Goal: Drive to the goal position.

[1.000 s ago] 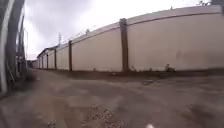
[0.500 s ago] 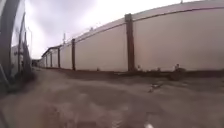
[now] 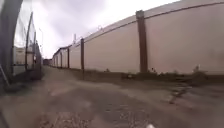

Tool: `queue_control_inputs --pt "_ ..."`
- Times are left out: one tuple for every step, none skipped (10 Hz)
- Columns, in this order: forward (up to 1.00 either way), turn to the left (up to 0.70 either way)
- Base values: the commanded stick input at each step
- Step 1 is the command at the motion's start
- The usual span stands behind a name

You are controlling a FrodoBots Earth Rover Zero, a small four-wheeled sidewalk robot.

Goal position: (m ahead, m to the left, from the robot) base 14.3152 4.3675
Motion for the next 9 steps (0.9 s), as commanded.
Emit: queue_control_inputs --pt "0.85 0.27" --pt "0.85 0.04" --pt "0.85 0.14" --pt "0.85 0.32" --pt "0.85 0.12" --pt "0.85 0.11" --pt "0.85 0.34" --pt "0.85 0.34" --pt "0.85 0.19"
